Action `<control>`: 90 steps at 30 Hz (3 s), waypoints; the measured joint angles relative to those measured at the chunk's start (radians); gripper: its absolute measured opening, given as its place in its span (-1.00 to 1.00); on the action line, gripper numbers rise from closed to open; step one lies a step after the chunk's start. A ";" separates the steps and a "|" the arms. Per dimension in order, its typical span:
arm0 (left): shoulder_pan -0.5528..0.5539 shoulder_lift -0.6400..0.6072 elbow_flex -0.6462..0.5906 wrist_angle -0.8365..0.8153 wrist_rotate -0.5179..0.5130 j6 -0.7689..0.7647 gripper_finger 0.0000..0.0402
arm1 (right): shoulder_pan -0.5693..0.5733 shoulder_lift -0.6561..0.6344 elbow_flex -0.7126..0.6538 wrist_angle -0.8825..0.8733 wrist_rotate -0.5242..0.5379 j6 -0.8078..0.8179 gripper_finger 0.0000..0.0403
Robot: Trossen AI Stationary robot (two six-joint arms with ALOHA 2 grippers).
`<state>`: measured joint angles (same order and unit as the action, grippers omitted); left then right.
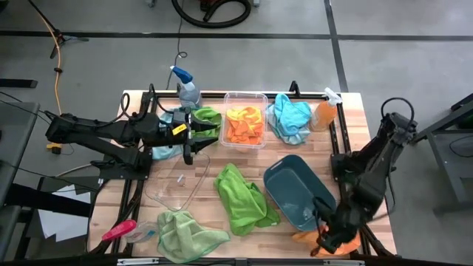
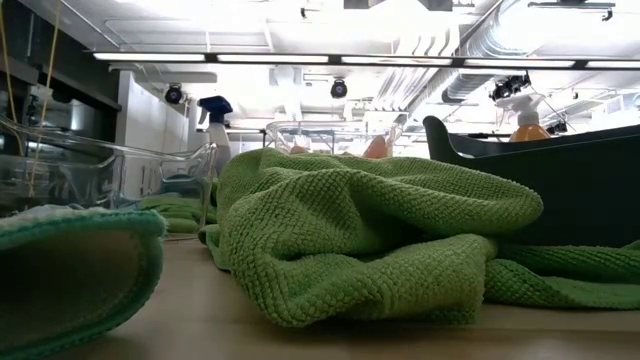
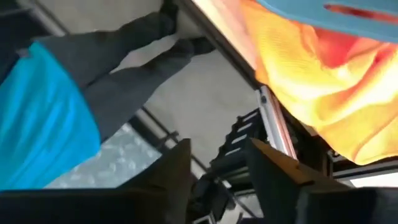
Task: Sort microfiber towel by color & place in baskets
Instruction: Put the orange microfiber towel into the top transparent bin
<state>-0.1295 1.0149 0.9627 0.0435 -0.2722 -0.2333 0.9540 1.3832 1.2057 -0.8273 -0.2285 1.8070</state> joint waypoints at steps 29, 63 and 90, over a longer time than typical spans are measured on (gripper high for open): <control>0.000 0.000 0.000 0.007 0.000 -0.028 0.04 | 0.083 0.503 0.001 -0.056 0.023 0.017 0.13; 0.092 -0.094 0.001 0.007 0.000 0.001 0.04 | -0.023 0.225 0.568 -0.277 0.114 -0.719 -0.99; 0.055 -0.084 0.000 0.292 0.138 0.035 0.04 | -0.934 0.142 0.740 0.138 0.430 -2.163 -1.00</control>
<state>-0.0740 0.9306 0.9627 0.3353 -0.1345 -0.1981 0.0200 1.5249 1.9461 -0.6892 0.2020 -0.3561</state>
